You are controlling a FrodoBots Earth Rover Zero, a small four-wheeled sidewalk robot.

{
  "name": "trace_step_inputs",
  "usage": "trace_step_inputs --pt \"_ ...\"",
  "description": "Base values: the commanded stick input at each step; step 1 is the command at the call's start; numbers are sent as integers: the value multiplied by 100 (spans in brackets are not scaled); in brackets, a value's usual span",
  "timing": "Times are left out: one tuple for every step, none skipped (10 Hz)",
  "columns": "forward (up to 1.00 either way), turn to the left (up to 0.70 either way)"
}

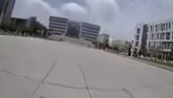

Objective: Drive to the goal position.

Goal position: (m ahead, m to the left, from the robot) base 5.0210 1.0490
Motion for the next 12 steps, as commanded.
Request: trace_step_inputs --pt "0 0" --pt "0 0" --pt "85 0" --pt "100 0" --pt "100 0" --pt "100 0" --pt "100 0" --pt "100 -17" --pt "100 -39" --pt "100 -23" --pt "100 -4" --pt "100 -1"
